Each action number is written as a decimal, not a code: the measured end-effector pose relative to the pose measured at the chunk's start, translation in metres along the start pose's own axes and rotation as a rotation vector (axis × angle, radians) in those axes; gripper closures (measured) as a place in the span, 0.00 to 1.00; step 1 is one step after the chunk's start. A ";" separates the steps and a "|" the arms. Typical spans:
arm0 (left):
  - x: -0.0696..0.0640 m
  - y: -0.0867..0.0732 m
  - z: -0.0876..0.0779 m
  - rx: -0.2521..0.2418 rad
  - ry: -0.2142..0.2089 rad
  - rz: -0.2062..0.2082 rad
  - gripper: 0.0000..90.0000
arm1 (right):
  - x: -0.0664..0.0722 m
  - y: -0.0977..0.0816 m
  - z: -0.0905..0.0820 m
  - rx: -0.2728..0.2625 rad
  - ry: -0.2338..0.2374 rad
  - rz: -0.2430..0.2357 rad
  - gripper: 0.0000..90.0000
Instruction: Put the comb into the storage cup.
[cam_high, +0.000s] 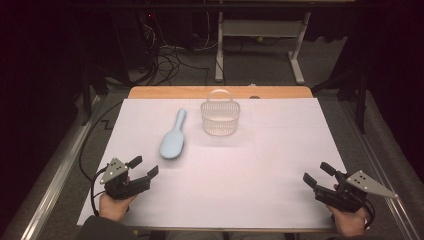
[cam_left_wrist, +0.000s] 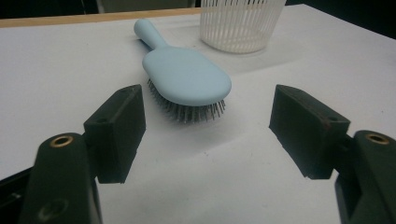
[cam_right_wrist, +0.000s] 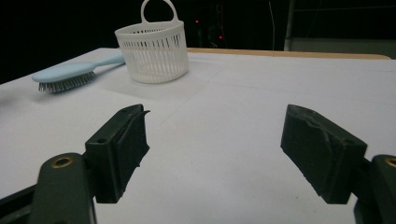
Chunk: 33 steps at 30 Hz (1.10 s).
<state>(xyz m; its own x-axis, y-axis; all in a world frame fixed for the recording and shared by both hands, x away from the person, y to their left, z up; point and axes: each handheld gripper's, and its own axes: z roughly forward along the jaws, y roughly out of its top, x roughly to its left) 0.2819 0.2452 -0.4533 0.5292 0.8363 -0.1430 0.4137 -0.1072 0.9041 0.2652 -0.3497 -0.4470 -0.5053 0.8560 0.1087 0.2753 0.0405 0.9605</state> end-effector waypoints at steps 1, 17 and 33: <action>0.000 0.000 0.000 -0.001 0.000 0.000 0.29 | 0.000 0.000 0.000 0.000 0.000 0.000 0.25; 0.003 -0.001 -0.003 -0.006 0.006 -0.018 0.29 | 0.001 0.000 0.003 0.013 0.016 -0.009 0.25; 0.002 0.002 -0.003 -0.004 0.001 -0.028 0.29 | 0.002 0.000 0.004 0.028 0.021 -0.017 0.25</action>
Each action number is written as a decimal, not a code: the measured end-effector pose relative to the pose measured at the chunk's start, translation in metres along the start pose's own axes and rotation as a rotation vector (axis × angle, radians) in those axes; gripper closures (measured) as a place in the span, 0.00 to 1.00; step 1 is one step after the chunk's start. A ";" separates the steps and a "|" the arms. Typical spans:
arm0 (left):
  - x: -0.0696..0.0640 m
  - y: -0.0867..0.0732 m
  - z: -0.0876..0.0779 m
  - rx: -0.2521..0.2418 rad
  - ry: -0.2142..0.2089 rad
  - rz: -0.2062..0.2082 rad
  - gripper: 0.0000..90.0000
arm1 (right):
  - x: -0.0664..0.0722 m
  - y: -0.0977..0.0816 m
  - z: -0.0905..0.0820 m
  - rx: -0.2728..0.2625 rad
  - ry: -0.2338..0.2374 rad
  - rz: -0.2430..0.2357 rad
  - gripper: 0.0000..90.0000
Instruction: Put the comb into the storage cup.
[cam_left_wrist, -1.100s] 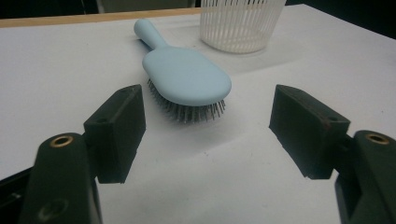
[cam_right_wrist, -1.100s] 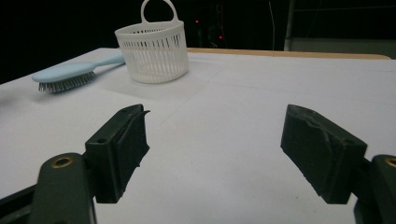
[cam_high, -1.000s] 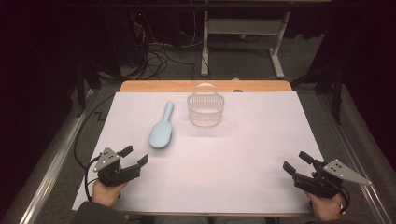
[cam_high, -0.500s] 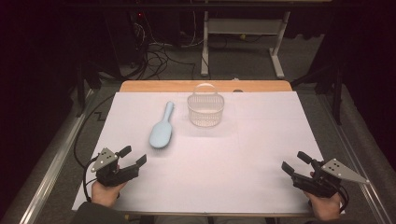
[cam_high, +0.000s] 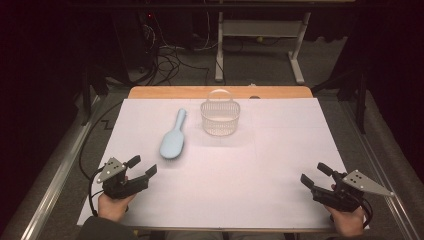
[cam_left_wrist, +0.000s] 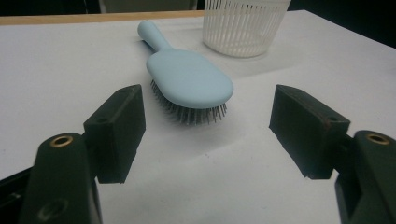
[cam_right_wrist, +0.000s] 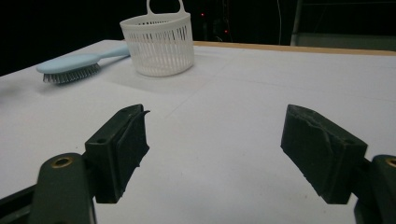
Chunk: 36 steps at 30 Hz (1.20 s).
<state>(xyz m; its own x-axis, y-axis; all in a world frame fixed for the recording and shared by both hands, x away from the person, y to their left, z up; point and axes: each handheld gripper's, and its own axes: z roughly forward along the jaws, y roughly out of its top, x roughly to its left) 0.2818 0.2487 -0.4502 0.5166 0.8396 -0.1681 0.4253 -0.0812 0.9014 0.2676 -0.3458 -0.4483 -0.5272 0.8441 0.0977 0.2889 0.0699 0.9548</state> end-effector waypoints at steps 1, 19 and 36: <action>0.000 0.000 0.000 0.001 0.000 0.001 0.29 | 0.000 0.000 0.000 0.001 0.000 0.000 0.25; -0.011 0.011 0.010 -0.028 -0.031 0.032 0.29 | 0.001 0.000 0.002 0.017 0.006 -0.006 0.25; -0.019 0.019 0.016 -0.028 -0.061 0.062 0.29 | 0.001 -0.001 0.002 0.017 0.013 -0.007 0.25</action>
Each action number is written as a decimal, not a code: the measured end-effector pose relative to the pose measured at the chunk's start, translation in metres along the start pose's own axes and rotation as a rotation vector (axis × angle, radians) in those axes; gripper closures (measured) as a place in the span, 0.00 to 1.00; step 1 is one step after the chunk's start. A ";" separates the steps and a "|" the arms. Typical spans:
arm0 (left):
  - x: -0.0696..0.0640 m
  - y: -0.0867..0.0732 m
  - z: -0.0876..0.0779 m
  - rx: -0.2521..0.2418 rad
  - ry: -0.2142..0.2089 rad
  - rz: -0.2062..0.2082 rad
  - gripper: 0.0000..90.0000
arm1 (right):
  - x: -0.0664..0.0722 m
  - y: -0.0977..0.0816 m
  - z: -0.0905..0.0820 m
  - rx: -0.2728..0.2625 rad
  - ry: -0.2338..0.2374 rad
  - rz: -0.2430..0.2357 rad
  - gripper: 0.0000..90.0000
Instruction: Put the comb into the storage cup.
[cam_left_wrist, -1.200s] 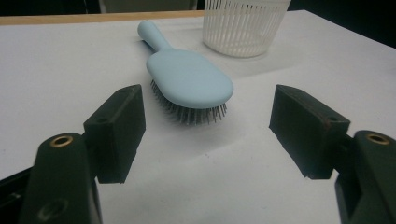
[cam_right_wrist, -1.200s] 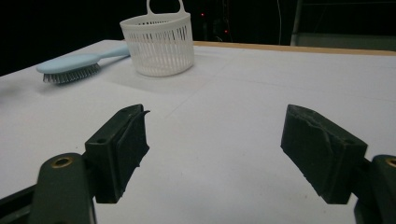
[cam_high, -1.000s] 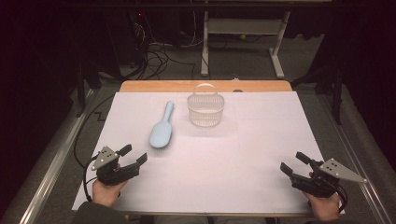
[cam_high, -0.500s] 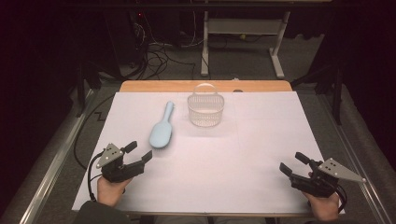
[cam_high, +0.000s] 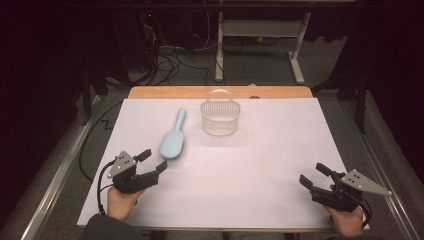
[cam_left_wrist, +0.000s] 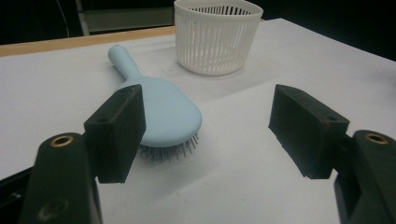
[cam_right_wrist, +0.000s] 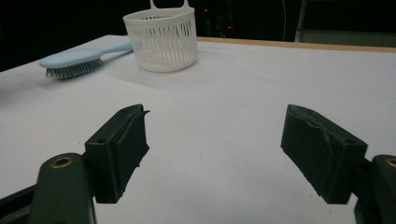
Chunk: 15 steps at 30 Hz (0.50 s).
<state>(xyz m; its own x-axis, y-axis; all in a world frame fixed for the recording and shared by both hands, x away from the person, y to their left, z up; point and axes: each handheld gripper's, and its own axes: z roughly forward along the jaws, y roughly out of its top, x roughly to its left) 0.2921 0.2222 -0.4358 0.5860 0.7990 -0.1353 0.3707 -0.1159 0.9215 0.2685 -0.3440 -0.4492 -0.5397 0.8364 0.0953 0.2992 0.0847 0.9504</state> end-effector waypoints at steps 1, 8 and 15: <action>0.000 0.000 0.000 0.000 0.000 0.000 0.29 | 0.000 0.000 0.000 0.001 0.000 0.000 0.25; -0.001 0.003 0.004 0.002 -0.014 -0.010 0.29 | 0.000 0.000 0.000 0.001 0.001 -0.003 0.25; -0.005 0.007 0.012 0.018 -0.037 -0.003 0.29 | 0.000 0.000 0.000 -0.001 0.002 -0.001 0.25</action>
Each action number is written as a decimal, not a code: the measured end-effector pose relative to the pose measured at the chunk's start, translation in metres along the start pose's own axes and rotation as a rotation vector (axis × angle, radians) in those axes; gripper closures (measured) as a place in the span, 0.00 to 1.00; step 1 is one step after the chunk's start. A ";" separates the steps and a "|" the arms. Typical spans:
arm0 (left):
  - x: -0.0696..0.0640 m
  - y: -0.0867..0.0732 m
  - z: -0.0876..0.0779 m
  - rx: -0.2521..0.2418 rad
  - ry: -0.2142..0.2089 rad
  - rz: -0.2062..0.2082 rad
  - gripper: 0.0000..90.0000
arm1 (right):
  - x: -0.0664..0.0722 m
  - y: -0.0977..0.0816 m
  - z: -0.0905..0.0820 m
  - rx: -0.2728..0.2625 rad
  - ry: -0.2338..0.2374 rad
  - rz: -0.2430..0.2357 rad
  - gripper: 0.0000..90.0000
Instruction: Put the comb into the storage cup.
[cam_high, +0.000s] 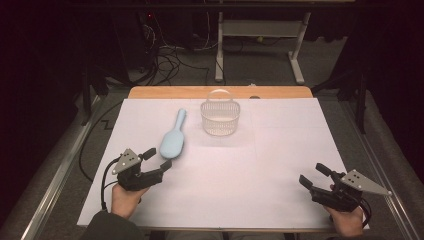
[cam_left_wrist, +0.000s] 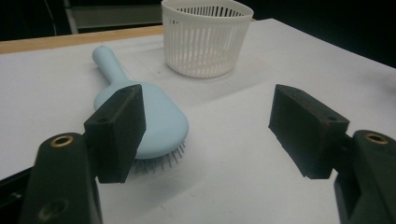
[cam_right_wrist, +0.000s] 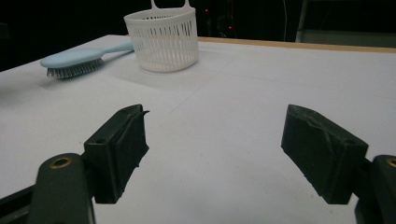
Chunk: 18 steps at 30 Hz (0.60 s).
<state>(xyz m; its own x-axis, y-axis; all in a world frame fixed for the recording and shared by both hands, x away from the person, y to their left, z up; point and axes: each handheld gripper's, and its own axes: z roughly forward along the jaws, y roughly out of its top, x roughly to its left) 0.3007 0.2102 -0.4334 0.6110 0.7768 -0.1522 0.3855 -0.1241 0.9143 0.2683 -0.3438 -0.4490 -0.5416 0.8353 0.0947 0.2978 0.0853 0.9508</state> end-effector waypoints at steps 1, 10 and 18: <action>-0.001 0.001 0.004 0.009 -0.005 0.004 0.29 | 0.000 0.000 0.000 0.001 0.001 -0.001 0.25; -0.006 0.005 0.016 0.030 -0.030 0.016 0.29 | 0.000 0.000 0.000 0.002 0.006 -0.001 0.25; -0.009 0.009 0.028 0.037 -0.054 0.012 0.29 | 0.000 0.000 0.000 0.003 0.008 -0.001 0.25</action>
<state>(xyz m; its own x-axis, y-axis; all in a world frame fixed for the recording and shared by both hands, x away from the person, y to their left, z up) 0.3178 0.1853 -0.4345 0.6515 0.7411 -0.1622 0.4029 -0.1569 0.9017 0.2685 -0.3435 -0.4492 -0.5481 0.8309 0.0958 0.2996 0.0880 0.9500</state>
